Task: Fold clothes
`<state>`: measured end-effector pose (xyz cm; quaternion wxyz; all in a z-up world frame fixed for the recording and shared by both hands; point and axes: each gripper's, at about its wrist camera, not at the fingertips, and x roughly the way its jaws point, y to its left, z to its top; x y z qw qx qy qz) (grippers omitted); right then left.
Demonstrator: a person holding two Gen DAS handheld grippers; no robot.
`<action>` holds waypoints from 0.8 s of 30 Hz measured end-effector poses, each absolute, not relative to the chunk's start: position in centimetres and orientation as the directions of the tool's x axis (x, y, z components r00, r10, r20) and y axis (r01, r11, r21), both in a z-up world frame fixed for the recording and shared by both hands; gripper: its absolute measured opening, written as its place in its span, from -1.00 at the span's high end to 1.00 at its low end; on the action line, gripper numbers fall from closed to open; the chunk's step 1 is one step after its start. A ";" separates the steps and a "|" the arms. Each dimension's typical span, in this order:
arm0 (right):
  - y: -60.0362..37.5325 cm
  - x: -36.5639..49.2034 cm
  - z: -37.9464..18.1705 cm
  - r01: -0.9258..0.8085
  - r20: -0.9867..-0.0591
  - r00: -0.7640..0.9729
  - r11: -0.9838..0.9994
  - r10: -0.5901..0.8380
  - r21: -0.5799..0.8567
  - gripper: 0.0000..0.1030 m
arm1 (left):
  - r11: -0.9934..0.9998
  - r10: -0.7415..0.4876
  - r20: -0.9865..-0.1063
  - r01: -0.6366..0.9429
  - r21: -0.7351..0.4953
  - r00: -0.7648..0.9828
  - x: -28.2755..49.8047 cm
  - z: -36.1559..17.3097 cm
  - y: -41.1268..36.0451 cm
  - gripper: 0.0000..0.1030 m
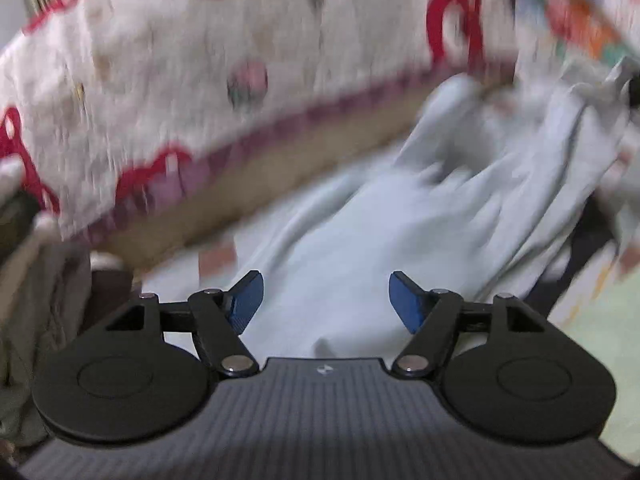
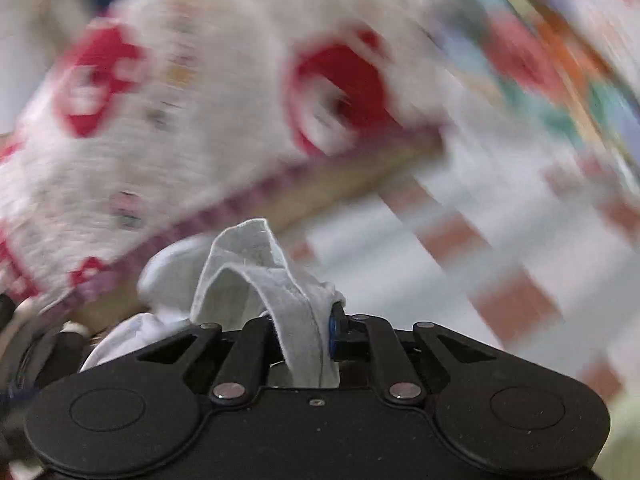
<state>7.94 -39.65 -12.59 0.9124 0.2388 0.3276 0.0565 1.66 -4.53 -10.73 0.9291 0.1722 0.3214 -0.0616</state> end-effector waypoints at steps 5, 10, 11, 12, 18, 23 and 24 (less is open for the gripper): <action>-38.5 8.7 -13.7 0.064 -0.628 0.745 0.913 0.225 0.403 0.75 | 0.964 -0.141 -0.677 0.257 0.073 0.723 2.4 -11.9 -4.7 -0.35; -36.6 8.8 -13.1 -0.018 -0.614 0.768 0.964 0.184 0.266 0.72 | 0.942 -0.205 -0.731 0.334 0.033 0.651 4.8 -14.5 -6.3 -0.66; -36.5 8.8 -13.1 -0.028 -0.611 0.768 0.964 0.190 0.264 0.72 | 0.940 -0.182 -0.751 0.337 0.058 0.634 5.6 -15.3 -6.6 -0.66; -36.6 8.6 -13.1 -0.034 -0.608 0.769 0.962 0.197 0.269 0.71 | 0.941 -0.153 -0.768 0.328 0.078 0.622 6.2 -15.7 -6.7 -0.57; -38.4 8.3 -12.0 -0.071 -0.555 0.792 0.942 0.253 0.328 0.72 | 0.967 -0.013 -0.789 0.210 0.147 0.614 9.6 -13.4 -4.0 0.82; -42.2 8.8 -12.0 -0.121 -0.363 0.850 0.812 0.382 0.571 0.73 | 0.984 0.112 -0.582 -0.009 0.176 0.806 14.5 -4.5 0.1 0.84; -42.6 9.1 -12.3 -0.111 -0.347 0.857 0.795 0.380 0.596 0.73 | 0.985 0.145 -0.517 -0.071 0.160 0.844 15.0 -3.1 0.6 0.83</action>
